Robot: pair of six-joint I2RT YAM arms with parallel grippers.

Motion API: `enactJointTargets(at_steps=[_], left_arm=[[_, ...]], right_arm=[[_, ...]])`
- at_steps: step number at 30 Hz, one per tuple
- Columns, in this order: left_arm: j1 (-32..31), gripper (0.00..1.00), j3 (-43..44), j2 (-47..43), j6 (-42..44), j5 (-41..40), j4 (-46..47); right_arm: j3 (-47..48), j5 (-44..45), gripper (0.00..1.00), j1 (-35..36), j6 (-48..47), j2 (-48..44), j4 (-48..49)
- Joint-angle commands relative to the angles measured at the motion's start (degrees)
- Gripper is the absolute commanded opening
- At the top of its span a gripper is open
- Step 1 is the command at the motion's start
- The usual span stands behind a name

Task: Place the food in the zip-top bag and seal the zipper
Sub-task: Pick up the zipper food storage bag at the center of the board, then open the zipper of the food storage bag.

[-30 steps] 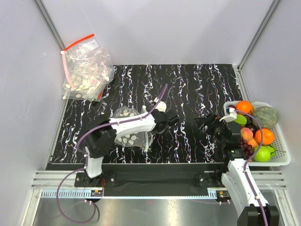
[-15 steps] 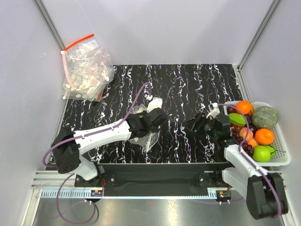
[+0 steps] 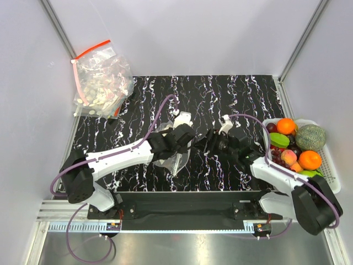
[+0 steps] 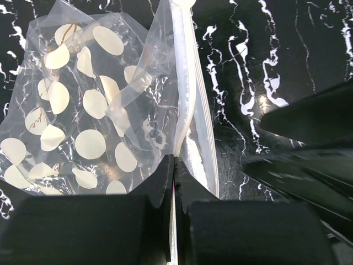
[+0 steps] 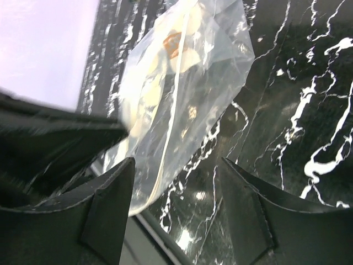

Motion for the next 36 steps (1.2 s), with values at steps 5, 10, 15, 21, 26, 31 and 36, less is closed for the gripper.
enactJointTargets(at_steps=[5, 10, 15, 21, 26, 31, 36], left_arm=[[0.2, 0.00, 0.1, -0.9, 1.0, 1.7, 3.2], [0.2, 0.00, -0.6, -1.6, 1.1, 2.7, 3.7], [0.5, 0.00, -0.9, -2.1, 1.4, 3.2, 3.8], [0.5, 0.00, -0.2, -2.9, 2.2, 0.0, 0.5], [0.0, 0.08, 1.5, -3.2, 4.1, -1.6, -3.3], [-4.2, 0.54, 4.8, -3.7, 5.1, -8.9, -7.9], [-9.0, 0.68, 10.4, -2.8, 4.0, -18.2, -14.0]], right_arm=[[6.6, 6.3, 0.61, 3.4, 1.4, 8.1, 2.2], [8.3, 8.4, 0.57, 4.8, 0.8, 12.2, 2.1], [9.9, 9.4, 0.20, 5.8, 0.6, 13.5, 1.3], [12.5, 16.5, 0.00, 6.5, -1.0, 8.1, -10.0], [14.3, 19.3, 0.00, 8.1, -1.5, 5.1, -15.5], [16.7, 21.4, 0.00, 9.7, -1.1, 5.1, -20.0], [17.8, 23.2, 0.00, 10.2, 1.0, 4.1, -22.4]])
